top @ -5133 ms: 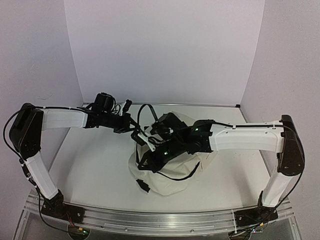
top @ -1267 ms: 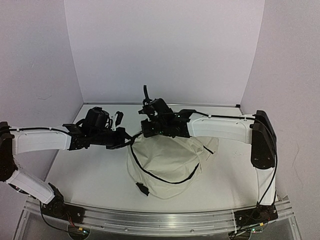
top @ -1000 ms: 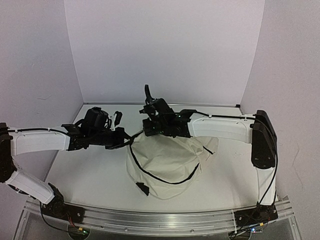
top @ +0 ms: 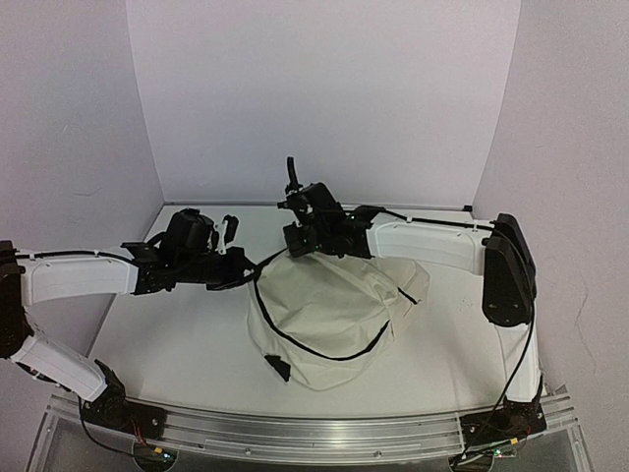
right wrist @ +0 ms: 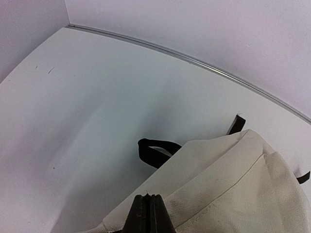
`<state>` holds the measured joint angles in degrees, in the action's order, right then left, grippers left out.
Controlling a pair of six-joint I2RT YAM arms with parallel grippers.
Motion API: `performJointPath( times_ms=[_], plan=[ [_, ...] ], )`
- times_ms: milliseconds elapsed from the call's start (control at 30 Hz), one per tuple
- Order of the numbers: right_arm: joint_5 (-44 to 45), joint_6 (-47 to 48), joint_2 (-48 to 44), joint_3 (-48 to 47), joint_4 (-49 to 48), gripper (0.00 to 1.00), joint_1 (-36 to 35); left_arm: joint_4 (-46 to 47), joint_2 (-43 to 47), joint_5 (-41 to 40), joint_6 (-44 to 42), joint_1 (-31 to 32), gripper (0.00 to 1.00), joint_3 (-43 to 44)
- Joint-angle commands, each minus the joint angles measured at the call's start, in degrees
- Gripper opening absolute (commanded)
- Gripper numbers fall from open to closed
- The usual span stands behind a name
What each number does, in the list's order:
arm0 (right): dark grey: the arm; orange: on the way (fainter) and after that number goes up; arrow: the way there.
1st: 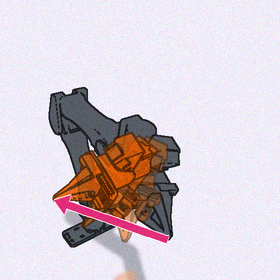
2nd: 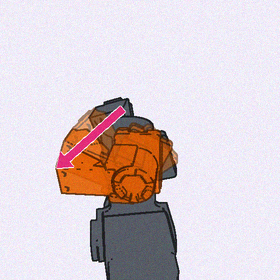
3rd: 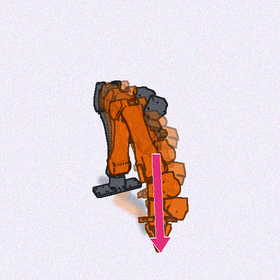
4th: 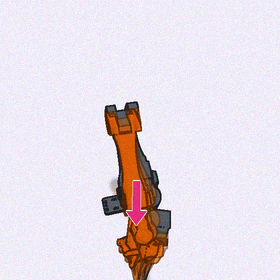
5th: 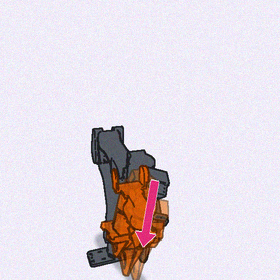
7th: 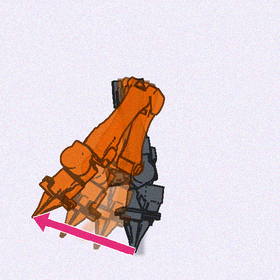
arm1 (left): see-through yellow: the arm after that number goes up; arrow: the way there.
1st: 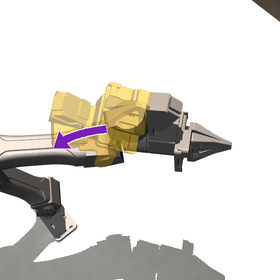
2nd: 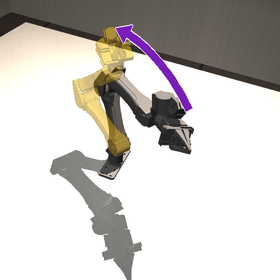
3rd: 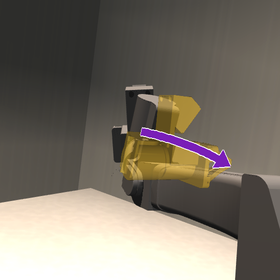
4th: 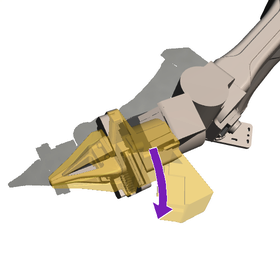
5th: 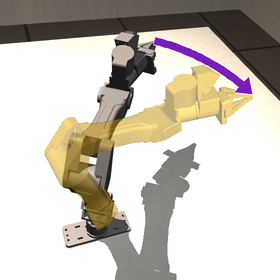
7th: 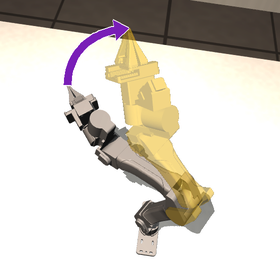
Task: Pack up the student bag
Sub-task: Reset both arms
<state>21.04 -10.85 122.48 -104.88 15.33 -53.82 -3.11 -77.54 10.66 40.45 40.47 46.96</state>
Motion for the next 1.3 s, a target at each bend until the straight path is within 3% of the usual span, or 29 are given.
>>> performJointPath(
  times_ms=[0, 33, 100, 200, 300, 400, 667, 867, 967, 1100, 1200, 1267],
  plan=[
    [2.90, 2.10, -4.48, -1.61, 0.42, 0.00, 7.86, -7.07, -0.58, -3.74, -1.66, -1.17, 0.00, 2.17],
    [-3.59, 2.15, -6.57, -0.72, -0.23, 0.05, 7.86, -6.44, -2.11, -3.71, -3.39, -1.22, 0.00, 4.04],
    [-11.15, 2.31, -9.09, 0.25, -0.87, 0.35, 7.89, -6.34, -4.46, -3.29, -6.00, -1.78, 0.00, 7.36],
    [-14.51, 2.09, -12.74, 2.06, -1.18, 0.77, 7.90, -2.71, -8.55, 1.09, -9.22, -4.43, 0.00, 10.77],
    [-12.95, 1.33, -14.63, 4.10, -1.18, 0.93, 7.98, -1.07, -13.24, 6.75, -12.24, -7.51, 0.00, 15.76],
    [-12.35, -0.75, -16.15, 6.20, -1.18, 0.98, 9.03, -1.79, -17.74, 10.30, -14.80, -10.62, 0.00, 21.64],
    [-12.42, -6.49, -20.89, 14.76, -1.93, 0.98, 15.19, -2.73, -31.37, 14.13, -19.48, -15.88, 0.00, 37.61],
    [-14.80, -9.26, -23.72, 20.22, -3.81, 0.98, 20.23, -2.55, -36.38, 15.36, -18.93, -18.77, 0.04, 43.03],
    [-16.08, -10.40, -26.16, 23.78, -4.80, 0.98, 24.17, -2.74, -36.15, 15.77, -18.62, -20.33, 0.24, 43.42],
    [-15.97, -10.91, -30.45, 27.83, -5.50, 0.98, 28.74, -3.28, -30.59, 12.38, -18.04, -22.73, 0.77, 38.82],
    [-15.10, -10.70, -35.21, 31.34, -6.45, 0.98, 32.64, -4.46, -24.20, 9.03, -17.59, -26.64, 0.94, 32.99],
    [-14.98, -10.49, -37.49, 33.08, -7.22, 0.98, 34.76, -4.86, -20.89, 7.65, -17.17, -29.19, 0.98, 29.89]
  ],
)
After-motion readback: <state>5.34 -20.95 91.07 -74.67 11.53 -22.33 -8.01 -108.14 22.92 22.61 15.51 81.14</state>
